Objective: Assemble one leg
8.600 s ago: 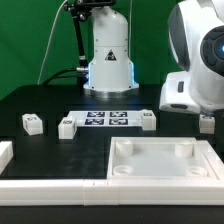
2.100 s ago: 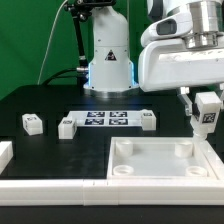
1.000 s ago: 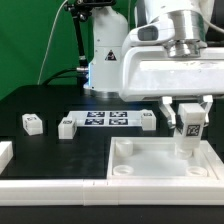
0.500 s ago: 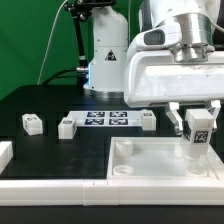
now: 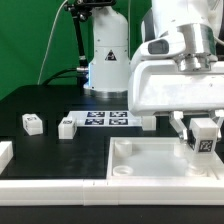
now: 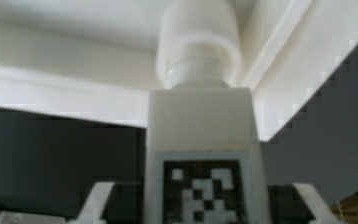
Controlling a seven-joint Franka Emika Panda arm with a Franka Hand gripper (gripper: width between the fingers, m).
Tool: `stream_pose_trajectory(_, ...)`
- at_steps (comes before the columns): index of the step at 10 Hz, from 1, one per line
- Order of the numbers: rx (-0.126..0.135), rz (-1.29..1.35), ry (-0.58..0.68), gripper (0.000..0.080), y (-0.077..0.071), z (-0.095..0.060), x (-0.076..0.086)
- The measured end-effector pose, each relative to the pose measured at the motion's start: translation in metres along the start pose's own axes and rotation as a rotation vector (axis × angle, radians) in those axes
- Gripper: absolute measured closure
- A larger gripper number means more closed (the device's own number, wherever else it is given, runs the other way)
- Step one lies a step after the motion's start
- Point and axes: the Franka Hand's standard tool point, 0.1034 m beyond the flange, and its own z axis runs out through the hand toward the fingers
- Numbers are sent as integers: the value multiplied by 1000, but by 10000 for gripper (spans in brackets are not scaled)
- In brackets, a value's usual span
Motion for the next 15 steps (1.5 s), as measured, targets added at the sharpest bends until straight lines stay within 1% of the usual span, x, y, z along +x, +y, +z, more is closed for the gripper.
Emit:
stream_pose_trajectory(2, 1, -1, -9, 509, -1, 3, -5)
stream_pose_trajectory(5, -8, 14, -6, 509, 8, 3, -7)
stream_pose_trajectory(8, -7, 12, -6, 509, 8, 3, -7)
stream_pose_trajectory(9, -7, 12, -6, 328, 8, 3, -7)
stream_pose_trajectory(10, -7, 12, -6, 205, 8, 3, -7)
stream_pose_trajectory(11, -7, 12, -6, 205, 8, 3, -7)
stream_pose_trajectory(12, -7, 12, -6, 162, 8, 3, -7)
stream_pose_trajectory(15, -7, 11, -6, 151, 8, 3, -7)
